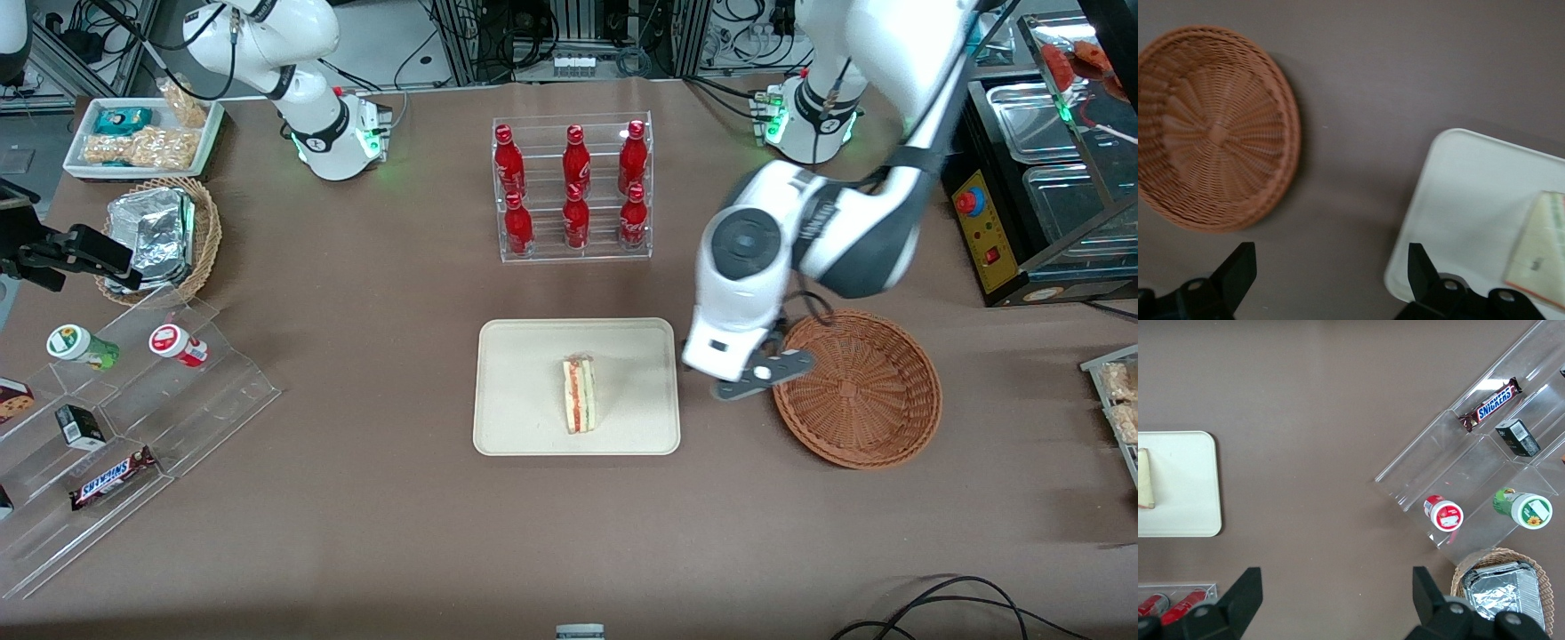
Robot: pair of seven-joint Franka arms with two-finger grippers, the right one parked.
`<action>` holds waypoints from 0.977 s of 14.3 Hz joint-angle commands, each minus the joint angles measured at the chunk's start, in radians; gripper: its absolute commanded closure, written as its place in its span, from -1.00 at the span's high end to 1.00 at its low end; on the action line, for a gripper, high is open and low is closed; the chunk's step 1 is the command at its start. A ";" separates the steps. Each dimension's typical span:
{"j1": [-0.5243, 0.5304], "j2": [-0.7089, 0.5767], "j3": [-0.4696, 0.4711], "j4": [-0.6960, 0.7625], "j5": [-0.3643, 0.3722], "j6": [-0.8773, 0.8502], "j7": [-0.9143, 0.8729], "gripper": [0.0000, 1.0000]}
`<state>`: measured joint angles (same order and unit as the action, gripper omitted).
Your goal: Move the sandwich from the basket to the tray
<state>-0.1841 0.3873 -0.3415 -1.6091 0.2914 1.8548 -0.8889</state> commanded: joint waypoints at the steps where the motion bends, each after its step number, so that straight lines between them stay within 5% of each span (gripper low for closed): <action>1: 0.098 -0.163 -0.010 -0.152 -0.050 0.003 0.155 1.00; 4: 0.182 -0.254 -0.007 -0.187 -0.115 -0.083 0.339 1.00; 7: 0.186 -0.361 0.105 -0.212 -0.213 -0.153 0.586 1.00; 14: 0.095 -0.418 0.353 -0.099 -0.218 -0.233 0.935 1.00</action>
<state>-0.0482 -0.0293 -0.0430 -1.7543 0.0864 1.6454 -0.0068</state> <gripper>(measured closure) 0.000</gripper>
